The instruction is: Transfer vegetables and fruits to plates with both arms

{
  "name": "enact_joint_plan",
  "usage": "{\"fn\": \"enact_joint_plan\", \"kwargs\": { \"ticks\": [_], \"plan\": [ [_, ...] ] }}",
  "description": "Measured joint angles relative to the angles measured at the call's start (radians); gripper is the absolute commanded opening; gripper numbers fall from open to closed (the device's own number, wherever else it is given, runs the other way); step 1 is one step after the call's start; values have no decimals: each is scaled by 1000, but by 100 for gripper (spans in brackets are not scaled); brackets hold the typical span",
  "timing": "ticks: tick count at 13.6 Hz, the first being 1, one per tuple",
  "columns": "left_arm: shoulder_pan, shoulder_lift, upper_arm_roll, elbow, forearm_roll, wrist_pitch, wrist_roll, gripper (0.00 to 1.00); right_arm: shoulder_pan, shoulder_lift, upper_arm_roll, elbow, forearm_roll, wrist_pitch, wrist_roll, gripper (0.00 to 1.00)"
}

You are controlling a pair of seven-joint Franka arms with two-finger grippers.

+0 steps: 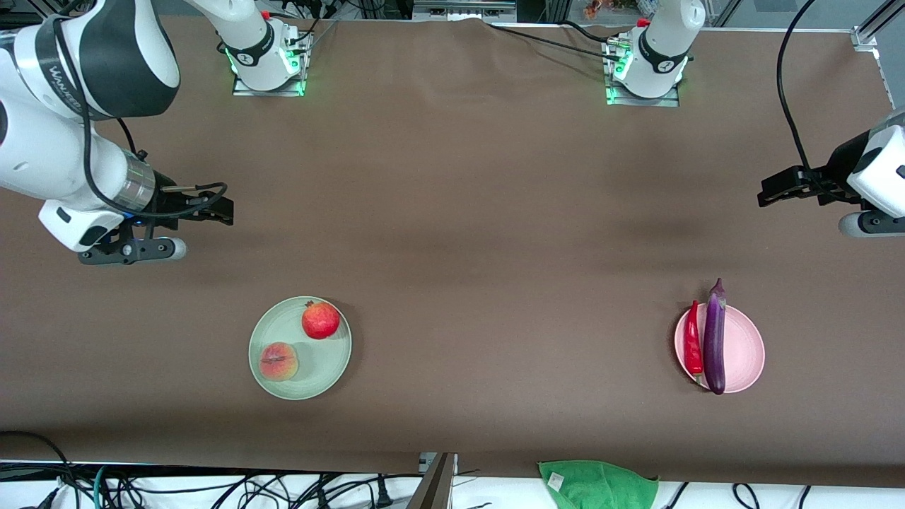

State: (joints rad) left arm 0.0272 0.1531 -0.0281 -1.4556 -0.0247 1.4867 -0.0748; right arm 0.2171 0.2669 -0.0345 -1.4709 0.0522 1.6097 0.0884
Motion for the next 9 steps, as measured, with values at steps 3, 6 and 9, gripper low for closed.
{"fn": "enact_joint_plan", "kwargs": {
  "ticks": [3,6,9],
  "plan": [
    [0,0,0,0,0,0,0,100,0,0,0,-8,0,17,0,99],
    [0,0,0,0,0,0,0,100,1,0,1,-8,0,17,0,99],
    [0,0,0,0,0,0,0,100,2,0,1,-9,0,24,0,99]
  ]
}}
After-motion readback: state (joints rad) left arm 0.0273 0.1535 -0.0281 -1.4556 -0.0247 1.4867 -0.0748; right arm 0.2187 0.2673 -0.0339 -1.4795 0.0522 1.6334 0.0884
